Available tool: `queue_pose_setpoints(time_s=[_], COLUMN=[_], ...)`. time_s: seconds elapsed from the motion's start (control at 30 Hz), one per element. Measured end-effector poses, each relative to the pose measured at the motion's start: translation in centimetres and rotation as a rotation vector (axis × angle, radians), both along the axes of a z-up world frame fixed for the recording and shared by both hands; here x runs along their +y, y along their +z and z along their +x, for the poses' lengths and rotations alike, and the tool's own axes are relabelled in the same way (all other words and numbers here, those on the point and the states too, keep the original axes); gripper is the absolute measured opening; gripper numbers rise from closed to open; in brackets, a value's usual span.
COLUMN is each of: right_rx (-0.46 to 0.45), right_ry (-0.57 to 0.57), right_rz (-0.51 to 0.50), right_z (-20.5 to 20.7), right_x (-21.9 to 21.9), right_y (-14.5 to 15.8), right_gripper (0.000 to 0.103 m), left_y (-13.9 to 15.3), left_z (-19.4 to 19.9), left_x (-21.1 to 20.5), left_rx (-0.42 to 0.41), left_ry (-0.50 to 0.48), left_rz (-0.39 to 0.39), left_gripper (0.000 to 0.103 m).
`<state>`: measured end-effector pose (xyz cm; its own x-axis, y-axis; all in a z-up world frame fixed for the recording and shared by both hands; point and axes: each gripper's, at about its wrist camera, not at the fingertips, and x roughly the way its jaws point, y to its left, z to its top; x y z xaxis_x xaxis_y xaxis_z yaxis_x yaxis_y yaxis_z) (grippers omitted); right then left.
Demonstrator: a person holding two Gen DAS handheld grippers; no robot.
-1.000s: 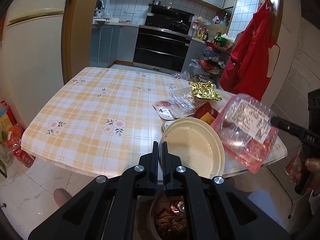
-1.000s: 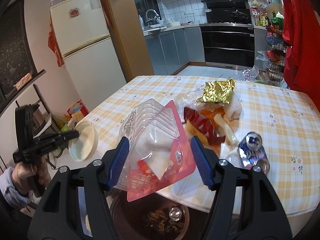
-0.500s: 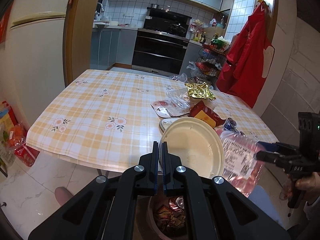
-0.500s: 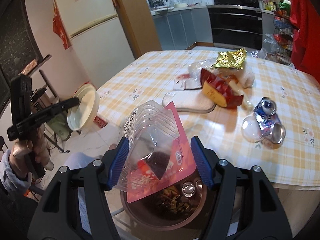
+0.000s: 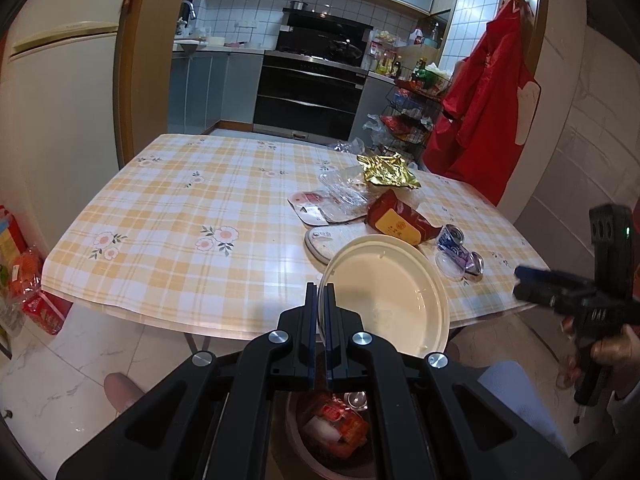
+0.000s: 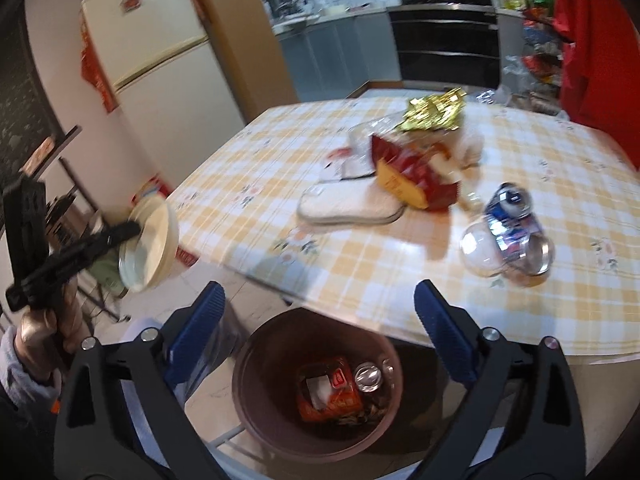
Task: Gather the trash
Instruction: 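Lower the pink tray into the brown bin and open the right tool, then drop the plastic lid into the brown bin by opening the left tool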
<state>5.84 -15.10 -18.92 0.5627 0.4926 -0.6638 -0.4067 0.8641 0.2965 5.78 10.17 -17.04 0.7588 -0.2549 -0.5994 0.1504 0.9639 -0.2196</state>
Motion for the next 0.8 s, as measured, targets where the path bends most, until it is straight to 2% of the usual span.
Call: queue_pose_setpoints(time_s=[0.33, 0.73, 0.77, 0.8], right_rx=[-0.068, -0.052, -0.05, -0.05], right_ry=[-0.093, -0.146, -0.15, -0.152], right_rz=[-0.006, 0.011, 0.011, 0.012], right_z=[0.5, 1.0, 1.0, 0.9], right_x=[-3.4, -5.9, -6.1, -6.2], right_y=[1.8, 0.7, 0.7, 0.6], right_gripper=[0.097, 0.097, 0.097, 0.097], left_y=[-1.3, -3.7, -3.9, -4.0], left_z=[0.4, 2.2, 2.3, 2.3], left_x=[-2.8, -6.8, -7.0, -7.1], left_rx=[0.048, 0.135, 0.144, 0.147], left_ry=[-0.081, -0.217, -0.226, -0.228], left_rz=[0.033, 0.059, 0.059, 0.058], left_gripper=[0.004, 0.005, 0.013, 0.034])
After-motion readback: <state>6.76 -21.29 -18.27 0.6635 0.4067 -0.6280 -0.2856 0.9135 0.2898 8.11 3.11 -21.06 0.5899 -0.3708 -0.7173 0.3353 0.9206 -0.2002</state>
